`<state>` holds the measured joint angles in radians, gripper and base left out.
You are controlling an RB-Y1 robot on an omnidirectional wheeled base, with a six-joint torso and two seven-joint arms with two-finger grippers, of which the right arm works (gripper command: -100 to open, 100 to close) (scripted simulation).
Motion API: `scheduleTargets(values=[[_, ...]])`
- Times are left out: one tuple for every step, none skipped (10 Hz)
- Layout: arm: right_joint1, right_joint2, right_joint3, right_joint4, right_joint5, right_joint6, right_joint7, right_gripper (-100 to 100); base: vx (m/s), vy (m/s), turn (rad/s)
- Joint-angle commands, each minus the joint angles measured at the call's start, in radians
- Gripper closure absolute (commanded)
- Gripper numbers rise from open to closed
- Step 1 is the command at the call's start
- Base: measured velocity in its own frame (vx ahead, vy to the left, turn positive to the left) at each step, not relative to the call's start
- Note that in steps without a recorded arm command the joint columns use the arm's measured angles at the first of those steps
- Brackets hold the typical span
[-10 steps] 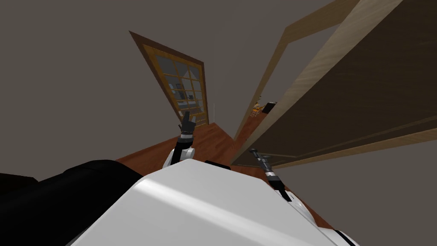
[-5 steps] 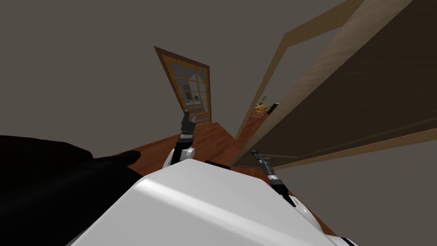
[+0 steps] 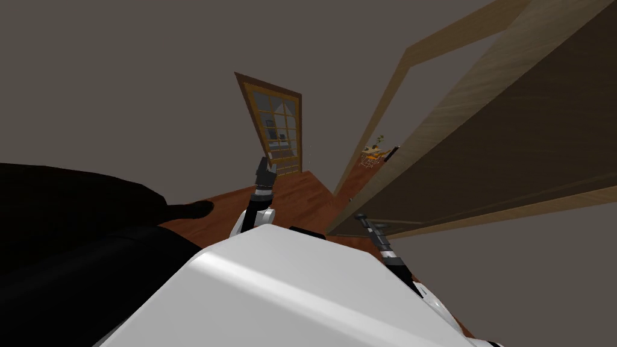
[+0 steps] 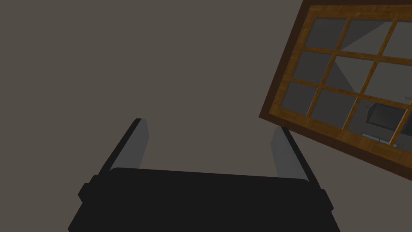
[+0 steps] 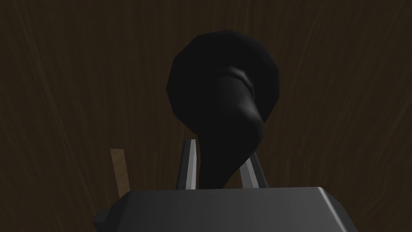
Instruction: Pull the door open
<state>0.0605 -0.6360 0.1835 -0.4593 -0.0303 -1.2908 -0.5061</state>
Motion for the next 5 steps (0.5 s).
scheduleTargets(values=[[0.0,0.0,0.0,0.0,0.0,0.0,0.0,100,-0.079,-0.029,0.035],[-0.013,0.011,-0.011,-0.005,0.013,0.022,0.002,100,-0.112,-0.043,0.092],[-0.021,0.018,-0.017,-0.005,0.02,0.032,0.004,100,-0.174,-0.06,0.147],[-0.03,0.024,-0.024,-0.006,0.028,0.043,0.006,100,-0.197,-0.071,0.114],[-0.04,0.032,-0.033,-0.007,0.037,0.056,0.008,100,-0.166,-0.096,0.116]])
